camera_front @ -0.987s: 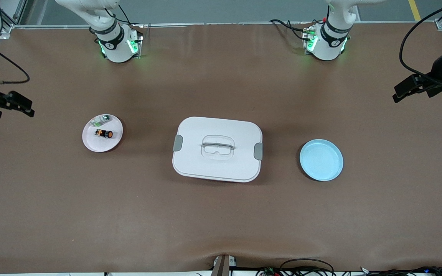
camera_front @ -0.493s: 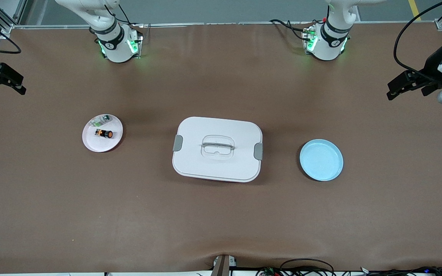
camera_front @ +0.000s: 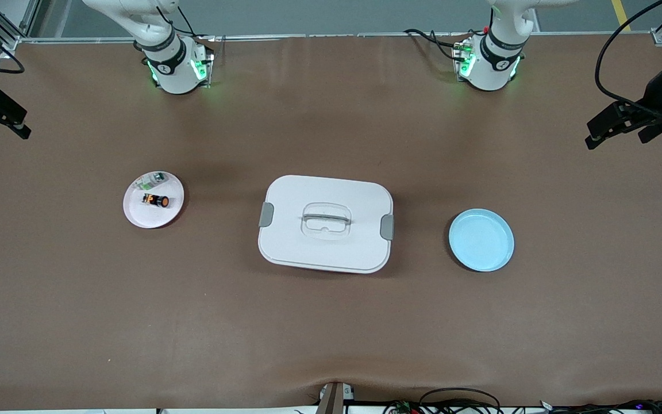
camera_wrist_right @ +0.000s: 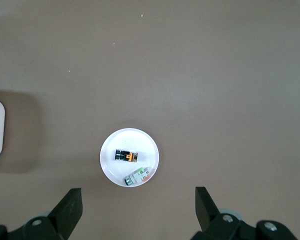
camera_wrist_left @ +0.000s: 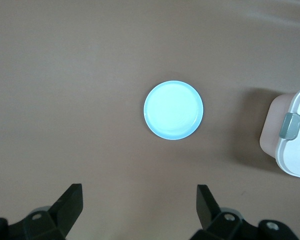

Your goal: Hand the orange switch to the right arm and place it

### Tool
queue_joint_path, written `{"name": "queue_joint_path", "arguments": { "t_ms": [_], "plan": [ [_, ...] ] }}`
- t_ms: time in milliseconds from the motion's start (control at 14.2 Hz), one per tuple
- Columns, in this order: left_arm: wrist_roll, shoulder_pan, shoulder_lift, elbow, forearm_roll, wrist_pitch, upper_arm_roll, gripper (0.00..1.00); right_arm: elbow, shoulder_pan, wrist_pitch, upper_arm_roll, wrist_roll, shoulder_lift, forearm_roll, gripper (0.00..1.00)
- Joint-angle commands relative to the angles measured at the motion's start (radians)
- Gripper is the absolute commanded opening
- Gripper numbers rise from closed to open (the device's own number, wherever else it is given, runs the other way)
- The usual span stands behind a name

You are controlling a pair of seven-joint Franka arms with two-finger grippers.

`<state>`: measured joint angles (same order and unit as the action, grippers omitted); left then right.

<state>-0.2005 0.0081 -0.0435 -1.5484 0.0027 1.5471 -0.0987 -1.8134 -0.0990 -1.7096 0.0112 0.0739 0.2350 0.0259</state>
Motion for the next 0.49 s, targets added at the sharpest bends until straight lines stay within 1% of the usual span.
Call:
{"name": "queue_joint_path", "arguments": {
  "t_ms": [0,141,423],
  "plan": [
    [0.001,-0.002,0.008,0.022,-0.004,-0.002,-0.003,1.0,0.106,-0.001,0.083,-0.005,-0.025,-0.058,-0.001,1.0],
    [0.001,-0.002,0.008,0.022,-0.006,-0.004,-0.003,1.0,0.175,-0.002,0.152,-0.005,-0.016,-0.101,-0.001,1.0],
    [0.001,-0.007,0.008,0.021,-0.007,-0.018,-0.003,1.0,0.18,-0.008,0.154,-0.002,0.026,-0.111,-0.003,1.0]
  ]
}}
